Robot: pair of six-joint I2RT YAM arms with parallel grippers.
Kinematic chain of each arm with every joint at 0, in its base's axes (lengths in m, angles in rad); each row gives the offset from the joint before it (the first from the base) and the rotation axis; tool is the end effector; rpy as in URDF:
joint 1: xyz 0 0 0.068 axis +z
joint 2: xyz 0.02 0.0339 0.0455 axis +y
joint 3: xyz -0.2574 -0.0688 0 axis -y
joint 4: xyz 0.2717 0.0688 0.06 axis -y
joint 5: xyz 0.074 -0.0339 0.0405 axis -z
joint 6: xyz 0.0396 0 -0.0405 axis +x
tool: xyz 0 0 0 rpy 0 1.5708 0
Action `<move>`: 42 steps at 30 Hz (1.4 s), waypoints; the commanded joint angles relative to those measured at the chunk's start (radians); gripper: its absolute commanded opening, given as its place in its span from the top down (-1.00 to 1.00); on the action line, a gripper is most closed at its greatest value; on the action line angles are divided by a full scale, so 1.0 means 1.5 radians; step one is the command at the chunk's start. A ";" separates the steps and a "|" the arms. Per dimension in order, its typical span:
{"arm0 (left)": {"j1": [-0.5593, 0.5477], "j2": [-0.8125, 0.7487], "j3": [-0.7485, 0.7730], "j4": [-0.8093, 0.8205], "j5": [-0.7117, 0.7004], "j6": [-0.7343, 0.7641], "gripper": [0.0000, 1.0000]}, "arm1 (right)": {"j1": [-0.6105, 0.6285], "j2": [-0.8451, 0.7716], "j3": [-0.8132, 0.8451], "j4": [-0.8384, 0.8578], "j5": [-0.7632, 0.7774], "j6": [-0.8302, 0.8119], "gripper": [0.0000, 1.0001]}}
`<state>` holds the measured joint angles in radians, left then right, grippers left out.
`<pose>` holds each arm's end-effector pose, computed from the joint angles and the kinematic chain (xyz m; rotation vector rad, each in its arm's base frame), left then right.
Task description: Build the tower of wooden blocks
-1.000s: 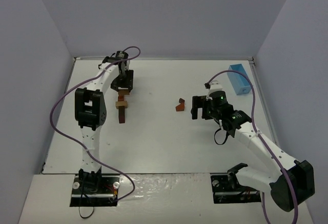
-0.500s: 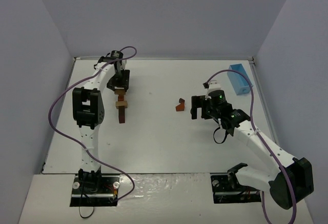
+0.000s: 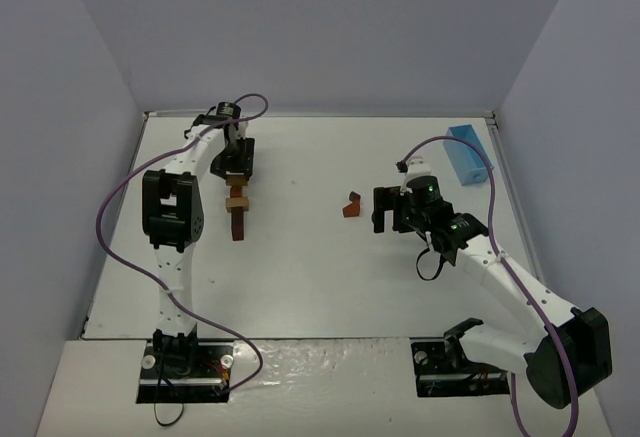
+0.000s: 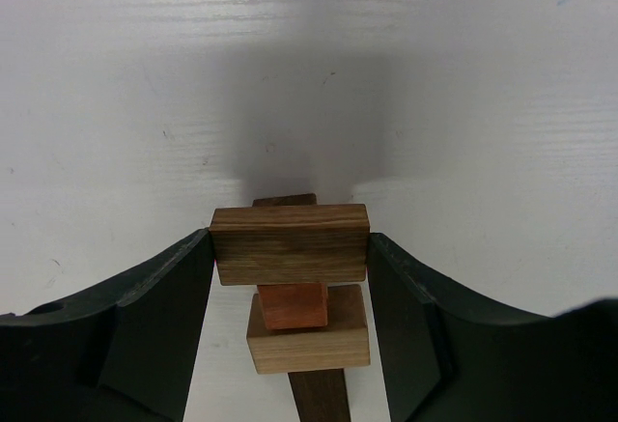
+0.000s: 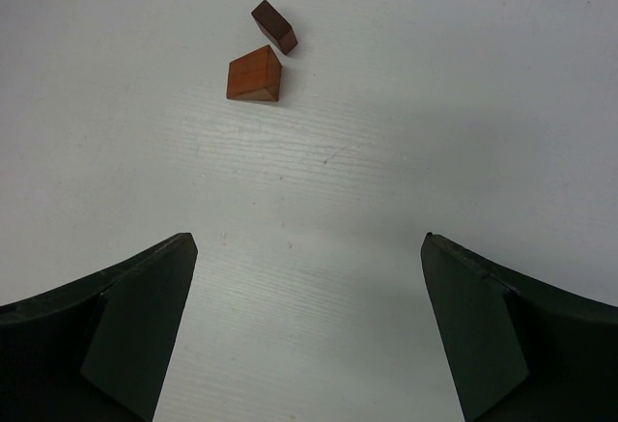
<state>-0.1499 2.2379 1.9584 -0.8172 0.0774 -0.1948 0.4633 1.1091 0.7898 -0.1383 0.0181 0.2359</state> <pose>0.5026 -0.0790 0.1975 -0.0351 2.6796 -0.2132 0.2544 0.1263 0.2654 -0.2216 2.0423 0.4203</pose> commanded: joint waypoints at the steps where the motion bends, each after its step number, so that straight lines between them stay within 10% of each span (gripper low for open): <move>1: 0.008 -0.030 -0.006 0.025 0.009 -0.010 0.96 | -0.006 0.006 0.022 0.034 -0.002 -0.006 -1.00; 21: 0.014 -0.040 -0.033 0.033 0.002 -0.019 0.93 | -0.005 0.001 0.019 0.034 -0.006 -0.004 -1.00; 42: 0.014 -0.059 -0.049 0.033 -0.007 -0.030 0.23 | -0.005 -0.006 0.014 0.035 -0.006 -0.005 -1.00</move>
<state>-0.1379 2.2227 1.8874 -0.7574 0.0818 -0.2267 0.4633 1.1091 0.7898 -0.1379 0.0174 0.2344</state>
